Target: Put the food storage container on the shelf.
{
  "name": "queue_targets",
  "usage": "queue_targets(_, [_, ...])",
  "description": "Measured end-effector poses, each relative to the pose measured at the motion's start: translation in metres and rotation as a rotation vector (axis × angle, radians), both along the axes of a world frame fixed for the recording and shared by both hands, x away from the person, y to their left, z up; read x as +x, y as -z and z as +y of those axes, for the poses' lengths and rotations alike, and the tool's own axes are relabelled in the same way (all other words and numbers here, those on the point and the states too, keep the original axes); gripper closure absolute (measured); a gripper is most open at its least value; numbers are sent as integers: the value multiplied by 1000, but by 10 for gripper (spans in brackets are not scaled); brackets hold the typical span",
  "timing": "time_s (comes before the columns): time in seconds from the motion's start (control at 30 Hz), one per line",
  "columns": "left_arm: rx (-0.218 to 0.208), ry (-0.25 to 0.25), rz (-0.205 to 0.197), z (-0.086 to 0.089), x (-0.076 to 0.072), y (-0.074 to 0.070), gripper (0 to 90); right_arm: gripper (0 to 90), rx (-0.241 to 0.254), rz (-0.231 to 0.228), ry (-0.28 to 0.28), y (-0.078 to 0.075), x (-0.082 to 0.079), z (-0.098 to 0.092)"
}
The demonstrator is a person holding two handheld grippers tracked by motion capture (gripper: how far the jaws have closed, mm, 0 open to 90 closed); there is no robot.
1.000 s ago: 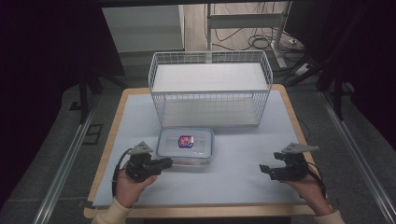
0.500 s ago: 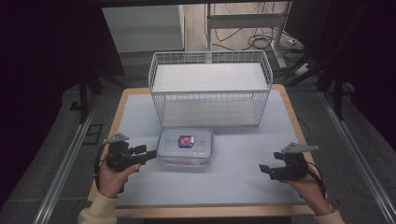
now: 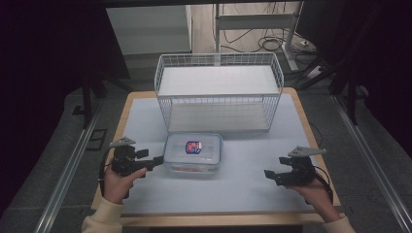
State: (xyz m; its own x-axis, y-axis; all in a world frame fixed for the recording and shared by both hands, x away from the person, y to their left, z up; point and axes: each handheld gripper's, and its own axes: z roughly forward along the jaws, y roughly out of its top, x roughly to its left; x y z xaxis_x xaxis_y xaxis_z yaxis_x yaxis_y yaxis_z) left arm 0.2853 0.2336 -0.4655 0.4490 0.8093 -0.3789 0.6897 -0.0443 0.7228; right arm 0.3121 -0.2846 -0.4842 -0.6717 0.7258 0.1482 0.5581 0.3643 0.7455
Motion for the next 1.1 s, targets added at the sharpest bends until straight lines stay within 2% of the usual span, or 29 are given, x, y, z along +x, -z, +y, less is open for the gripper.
queue_targets(0.17, [-8,-4,27,2,14,5,181,147,25,2,-11,-2,0,4])
queue_targets(0.23, [-19,-7,35,2,20,6,178,147,29,6,-14,-2,1,6])
queue_targets(0.3, [-13,-5,40,1,25,7,173,146,24,1,-21,-3,1,9])
queue_targets(0.5, [-42,5,83,3,41,16,161,147,39,6,-35,-3,5,20])
queue_targets(0.63, [-62,15,101,3,50,20,159,146,33,4,-50,-4,8,30])
queue_targets(0.77, [-80,54,139,-5,64,27,159,147,32,3,-68,-8,10,41])
queue_targets(0.93, [-86,92,192,-11,73,38,156,147,41,-6,-82,-12,13,51])
queue_targets(1.1, [-104,119,224,-16,80,44,177,142,41,-1,-111,-13,18,67])
